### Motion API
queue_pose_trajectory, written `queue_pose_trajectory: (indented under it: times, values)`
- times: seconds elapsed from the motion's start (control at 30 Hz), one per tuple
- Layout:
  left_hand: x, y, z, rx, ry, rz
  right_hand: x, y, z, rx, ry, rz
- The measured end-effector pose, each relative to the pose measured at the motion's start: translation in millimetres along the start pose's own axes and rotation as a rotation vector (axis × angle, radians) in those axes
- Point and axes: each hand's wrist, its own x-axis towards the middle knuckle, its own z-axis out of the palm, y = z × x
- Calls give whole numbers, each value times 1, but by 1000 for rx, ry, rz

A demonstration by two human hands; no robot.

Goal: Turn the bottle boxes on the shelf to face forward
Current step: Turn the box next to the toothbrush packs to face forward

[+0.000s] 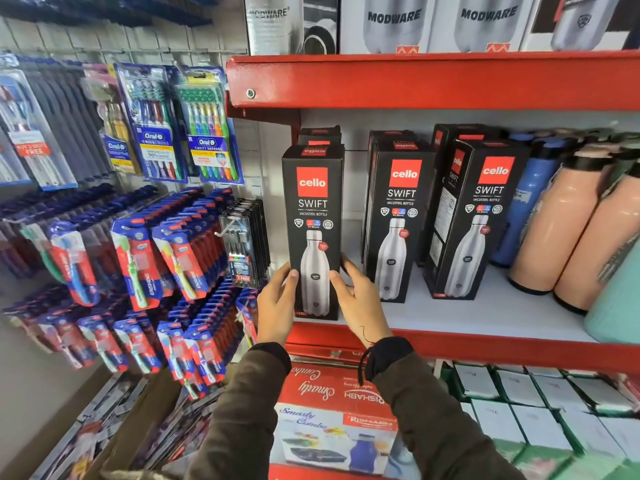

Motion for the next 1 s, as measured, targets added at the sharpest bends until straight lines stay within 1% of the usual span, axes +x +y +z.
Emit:
queue_pose_trajectory:
  times: [0.17,0.37,0.5,0.63,0.7,0.77,0.9,0.93,1.0]
  values:
    - [-19,9,-4,11,-10,33,-18,-6,-3,26,17,-16]
    - [-27,4,-8,30,30,-5,-26,-10,-5,60,-10,-15]
    - [-28,10,-9,80,34,22,-28,-12,-7,44,-24,-16]
    - [-29,11,-6,84,46,1,-30,-12,-8,49,-26,-14]
    - [-35,11,-1,75,89,25,-33,-11,-11,50,-31,-8]
    - [-43,12,7,38,171,72,-38,-9,-18,54,-33,5]
    - [-64,16,28,65,432,201,-44,0,-42,59,25,-5]
    - [-69,17,35,83,461,248,-45,1,-48,62,48,-10]
    - [-78,18,53,113,422,349,-44,6,-64,59,93,-22]
